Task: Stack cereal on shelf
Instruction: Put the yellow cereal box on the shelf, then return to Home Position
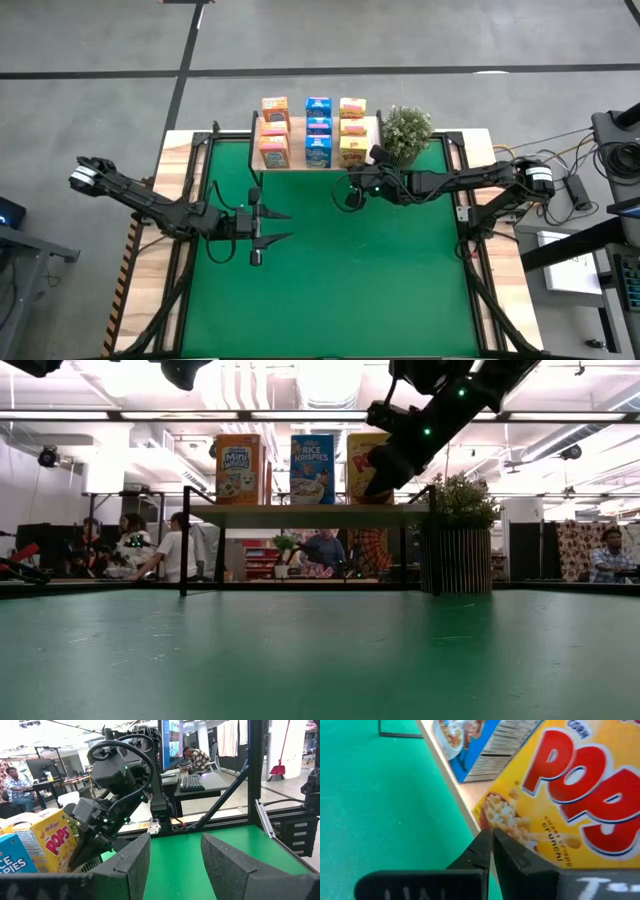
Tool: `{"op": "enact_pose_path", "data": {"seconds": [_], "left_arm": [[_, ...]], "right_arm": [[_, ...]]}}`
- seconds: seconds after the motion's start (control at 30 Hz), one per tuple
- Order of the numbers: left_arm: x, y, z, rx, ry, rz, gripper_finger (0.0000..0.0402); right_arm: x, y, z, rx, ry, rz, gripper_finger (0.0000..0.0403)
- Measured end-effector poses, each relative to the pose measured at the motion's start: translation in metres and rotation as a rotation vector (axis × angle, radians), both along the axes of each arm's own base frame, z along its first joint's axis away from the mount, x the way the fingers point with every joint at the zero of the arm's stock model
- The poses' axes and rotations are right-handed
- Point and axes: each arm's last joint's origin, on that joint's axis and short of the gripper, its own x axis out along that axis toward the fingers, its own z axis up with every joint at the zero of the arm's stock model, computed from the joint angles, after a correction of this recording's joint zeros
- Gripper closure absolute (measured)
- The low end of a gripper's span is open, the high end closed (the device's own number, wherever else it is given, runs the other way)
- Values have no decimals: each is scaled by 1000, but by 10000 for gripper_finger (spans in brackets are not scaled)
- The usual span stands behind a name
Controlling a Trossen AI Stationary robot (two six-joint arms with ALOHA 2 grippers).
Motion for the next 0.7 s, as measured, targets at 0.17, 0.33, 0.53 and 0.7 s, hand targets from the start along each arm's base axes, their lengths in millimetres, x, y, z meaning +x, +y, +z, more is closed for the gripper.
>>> {"op": "enact_pose_path", "data": {"seconds": [0.17,0.33,0.53,0.7], "left_arm": [[0,0,0,4,0,1,242],[0,0,0,4,0,1,242],[-1,1,1,4,-2,0,242],[-14,2,5,18,36,-15,242]], "right_arm": [[0,-2,0,-8,4,0,394],[0,1,0,-9,5,8,394],[3,20,2,-6,-5,69,394],[-1,43,8,-11,-24,145,394]]}}
